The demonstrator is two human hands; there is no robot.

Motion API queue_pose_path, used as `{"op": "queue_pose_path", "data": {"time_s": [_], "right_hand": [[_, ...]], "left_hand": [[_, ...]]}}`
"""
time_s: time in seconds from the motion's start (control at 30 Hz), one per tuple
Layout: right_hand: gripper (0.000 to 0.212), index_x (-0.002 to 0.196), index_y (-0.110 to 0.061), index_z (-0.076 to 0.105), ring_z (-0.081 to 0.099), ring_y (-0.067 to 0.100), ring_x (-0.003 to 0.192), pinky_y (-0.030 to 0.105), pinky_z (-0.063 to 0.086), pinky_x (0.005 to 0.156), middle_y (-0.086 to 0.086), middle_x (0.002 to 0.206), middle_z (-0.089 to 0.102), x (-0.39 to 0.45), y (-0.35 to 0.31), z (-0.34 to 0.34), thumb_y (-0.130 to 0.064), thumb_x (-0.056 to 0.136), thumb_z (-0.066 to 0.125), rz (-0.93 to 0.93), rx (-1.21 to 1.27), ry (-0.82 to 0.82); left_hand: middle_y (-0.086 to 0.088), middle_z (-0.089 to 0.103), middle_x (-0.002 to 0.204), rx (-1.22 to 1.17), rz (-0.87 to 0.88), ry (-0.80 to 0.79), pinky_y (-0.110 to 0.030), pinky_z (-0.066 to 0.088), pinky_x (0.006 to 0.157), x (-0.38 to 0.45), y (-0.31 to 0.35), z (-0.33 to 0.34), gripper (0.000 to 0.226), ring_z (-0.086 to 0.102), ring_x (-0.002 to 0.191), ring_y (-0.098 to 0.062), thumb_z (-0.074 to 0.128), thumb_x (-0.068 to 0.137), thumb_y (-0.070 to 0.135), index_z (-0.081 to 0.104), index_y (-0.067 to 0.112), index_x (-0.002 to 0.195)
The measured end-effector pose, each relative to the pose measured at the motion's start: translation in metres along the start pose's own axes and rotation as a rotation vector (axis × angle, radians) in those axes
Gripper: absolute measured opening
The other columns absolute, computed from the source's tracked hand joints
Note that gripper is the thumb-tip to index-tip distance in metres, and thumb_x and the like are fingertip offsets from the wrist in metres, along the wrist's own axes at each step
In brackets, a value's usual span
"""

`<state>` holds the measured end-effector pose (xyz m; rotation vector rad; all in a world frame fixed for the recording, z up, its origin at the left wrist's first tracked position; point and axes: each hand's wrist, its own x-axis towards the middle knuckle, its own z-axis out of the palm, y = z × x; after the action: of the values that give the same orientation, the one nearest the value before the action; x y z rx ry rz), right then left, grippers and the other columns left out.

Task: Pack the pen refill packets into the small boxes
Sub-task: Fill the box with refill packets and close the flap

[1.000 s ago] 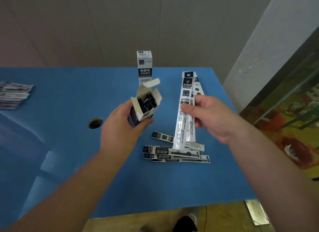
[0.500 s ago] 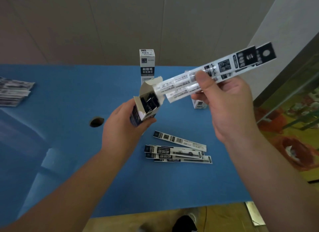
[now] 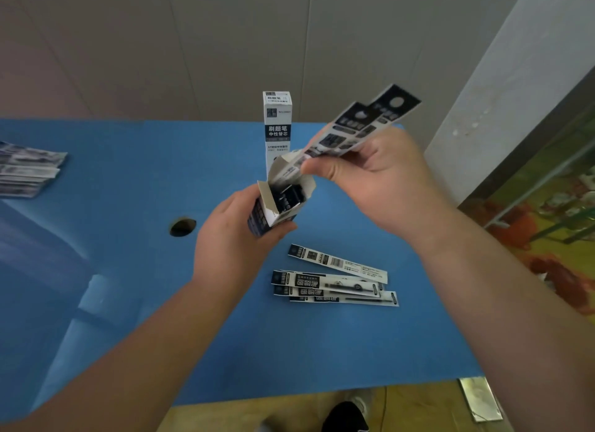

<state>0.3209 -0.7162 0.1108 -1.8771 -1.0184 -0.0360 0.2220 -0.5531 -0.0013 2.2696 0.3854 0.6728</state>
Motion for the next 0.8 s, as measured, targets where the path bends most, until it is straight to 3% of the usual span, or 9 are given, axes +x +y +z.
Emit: {"op": "queue_pose_path", "data": {"time_s": [0.27, 0.4, 0.53, 0.63, 0.8], "right_hand": [[0.017, 0.089, -0.042, 0.069, 0.063, -0.007, 0.093, 0.017, 0.045, 0.085, -0.031, 0.09, 0.064, 0.012, 0.014, 0.011, -0.026, 0.086, 0.074, -0.05, -0.013, -0.151], [0.016, 0.089, -0.041, 0.07, 0.055, -0.01, 0.087, 0.007, 0.037, 0.078, -0.024, 0.094, 0.055, 0.018, 0.022, 0.012, -0.029, 0.083, 0.078, -0.035, -0.024, -0.137], [0.023, 0.081, -0.05, 0.067, 0.059, -0.001, 0.085, 0.022, 0.045, 0.078, -0.036, 0.085, 0.061, 0.021, 0.021, 0.008, -0.03, 0.084, 0.078, -0.006, -0.02, -0.131], [0.015, 0.088, -0.041, 0.072, 0.065, -0.005, 0.088, 0.014, 0.046, 0.078, -0.034, 0.081, 0.065, 0.019, 0.017, 0.005, -0.029, 0.084, 0.078, -0.032, -0.042, -0.1], [0.026, 0.08, -0.046, 0.067, 0.057, -0.018, 0.083, 0.003, 0.036, 0.071, -0.032, 0.082, 0.063, 0.02, 0.018, 0.013, -0.025, 0.082, 0.081, 0.046, -0.079, -0.132]], "left_hand": [[0.023, 0.062, 0.102, 0.022, 0.001, -0.013, -0.026, 0.046, 0.079, -0.001, 0.003, 0.001, 0.049, 0.058, 0.098, -0.007, 0.083, 0.076, 0.047, 0.062, 0.038, 0.119], [0.019, 0.066, 0.107, -0.021, -0.041, -0.009, -0.028, 0.048, 0.083, 0.001, 0.002, -0.001, 0.052, 0.058, 0.1, -0.007, 0.083, 0.075, 0.047, 0.064, 0.036, 0.122], [0.02, 0.065, 0.104, -0.027, -0.055, -0.012, -0.026, 0.048, 0.08, 0.0, 0.002, -0.001, 0.049, 0.057, 0.098, -0.005, 0.083, 0.075, 0.048, 0.063, 0.038, 0.119], [0.021, 0.065, 0.103, -0.023, -0.051, -0.013, -0.022, 0.045, 0.079, -0.001, 0.003, -0.001, 0.046, 0.056, 0.098, -0.004, 0.082, 0.076, 0.048, 0.062, 0.04, 0.117], [0.019, 0.064, 0.1, -0.005, -0.036, -0.008, -0.027, 0.048, 0.078, -0.004, 0.005, -0.001, 0.045, 0.057, 0.096, -0.006, 0.083, 0.075, 0.048, 0.062, 0.039, 0.114]]}}
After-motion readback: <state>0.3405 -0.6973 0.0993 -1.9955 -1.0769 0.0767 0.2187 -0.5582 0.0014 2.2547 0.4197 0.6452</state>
